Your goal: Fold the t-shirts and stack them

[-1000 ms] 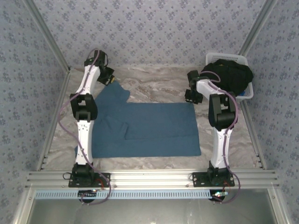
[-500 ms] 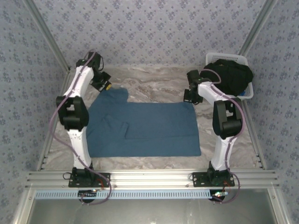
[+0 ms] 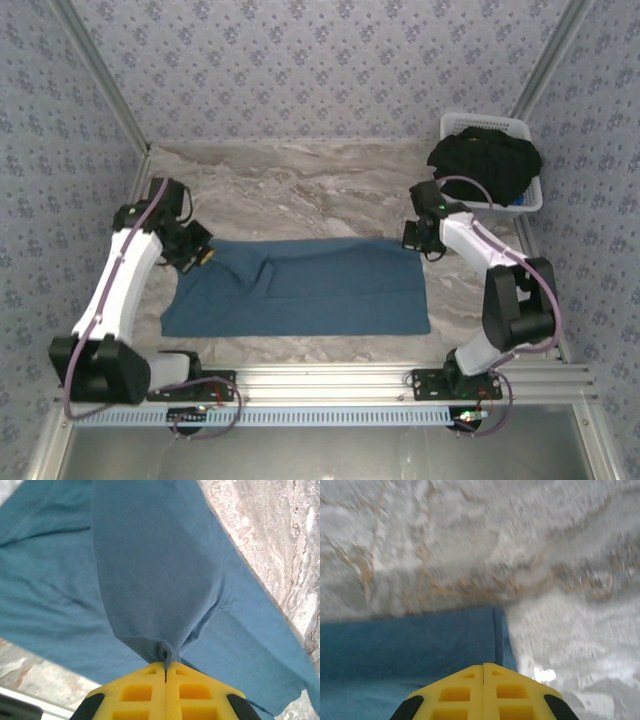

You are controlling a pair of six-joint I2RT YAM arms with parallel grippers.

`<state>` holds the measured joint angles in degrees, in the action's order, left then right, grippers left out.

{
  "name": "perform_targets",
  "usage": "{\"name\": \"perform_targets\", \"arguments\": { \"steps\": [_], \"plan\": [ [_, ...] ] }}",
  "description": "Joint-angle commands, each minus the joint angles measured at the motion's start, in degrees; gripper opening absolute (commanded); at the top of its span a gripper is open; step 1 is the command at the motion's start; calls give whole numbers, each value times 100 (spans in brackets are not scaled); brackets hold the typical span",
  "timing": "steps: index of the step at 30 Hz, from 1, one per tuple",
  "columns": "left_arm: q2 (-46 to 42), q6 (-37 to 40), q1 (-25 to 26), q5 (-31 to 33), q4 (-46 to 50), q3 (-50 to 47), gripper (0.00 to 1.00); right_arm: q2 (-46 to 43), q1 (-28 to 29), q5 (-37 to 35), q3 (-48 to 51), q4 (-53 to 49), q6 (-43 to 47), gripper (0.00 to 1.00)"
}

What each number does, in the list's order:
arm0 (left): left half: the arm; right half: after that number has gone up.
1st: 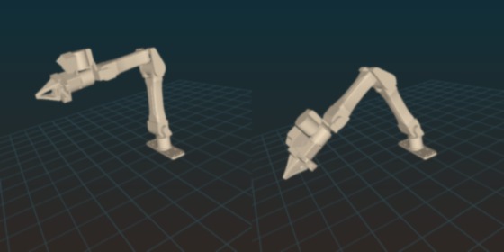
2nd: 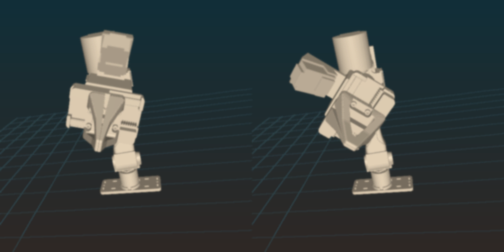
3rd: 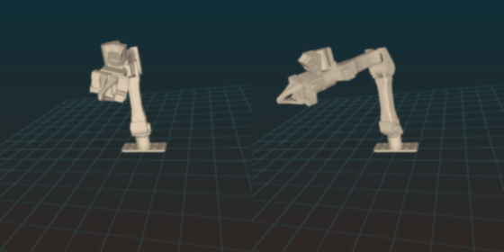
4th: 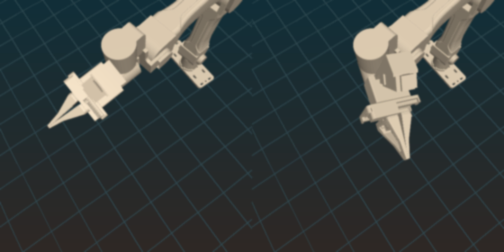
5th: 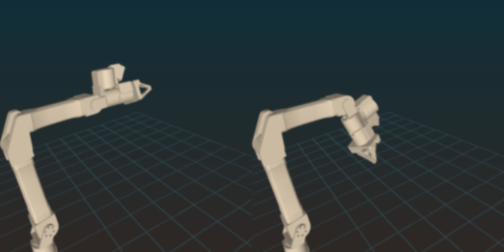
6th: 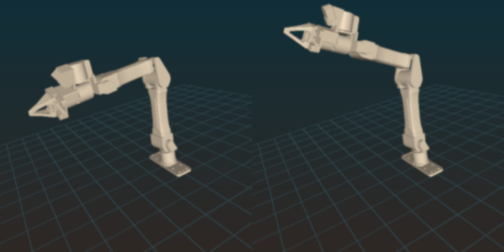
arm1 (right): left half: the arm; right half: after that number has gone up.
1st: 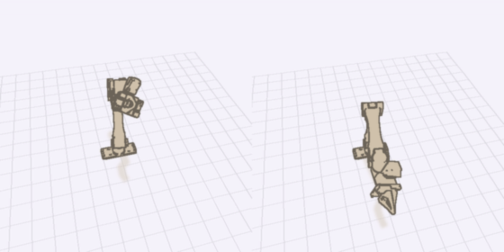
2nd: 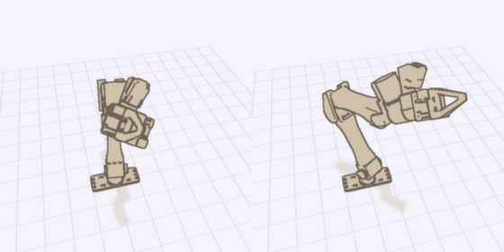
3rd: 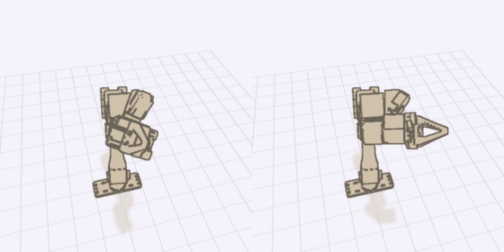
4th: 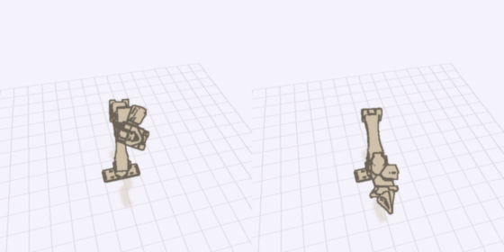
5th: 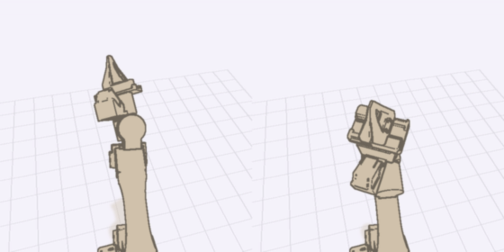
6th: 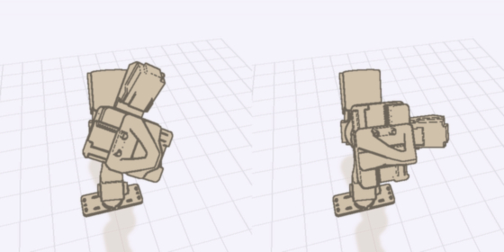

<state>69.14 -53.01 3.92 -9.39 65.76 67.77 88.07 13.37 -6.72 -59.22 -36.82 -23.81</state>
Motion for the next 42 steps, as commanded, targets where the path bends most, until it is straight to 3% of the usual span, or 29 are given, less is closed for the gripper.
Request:
{"name": "perform_targets", "arguments": {
  "steps": [1, 7, 17, 42],
  "plan": [
    [-571, -136, -104, 148, 575, -238, 0, -390, 31, -185, 322, -292, -371, 0],
    [-1232, -420, -193, 55, 973, -351, 0, -647, 94, -350, 620, -689, -479, 0],
    [-1749, -183, -195, 419, 1465, -819, 0, -958, 237, -408, 917, -986, -724, 0],
    [-2121, -192, -188, 1000, 1457, -1752, 0, -1012, 598, -520, 1359, -1194, -1363, 0]
  ]
}}
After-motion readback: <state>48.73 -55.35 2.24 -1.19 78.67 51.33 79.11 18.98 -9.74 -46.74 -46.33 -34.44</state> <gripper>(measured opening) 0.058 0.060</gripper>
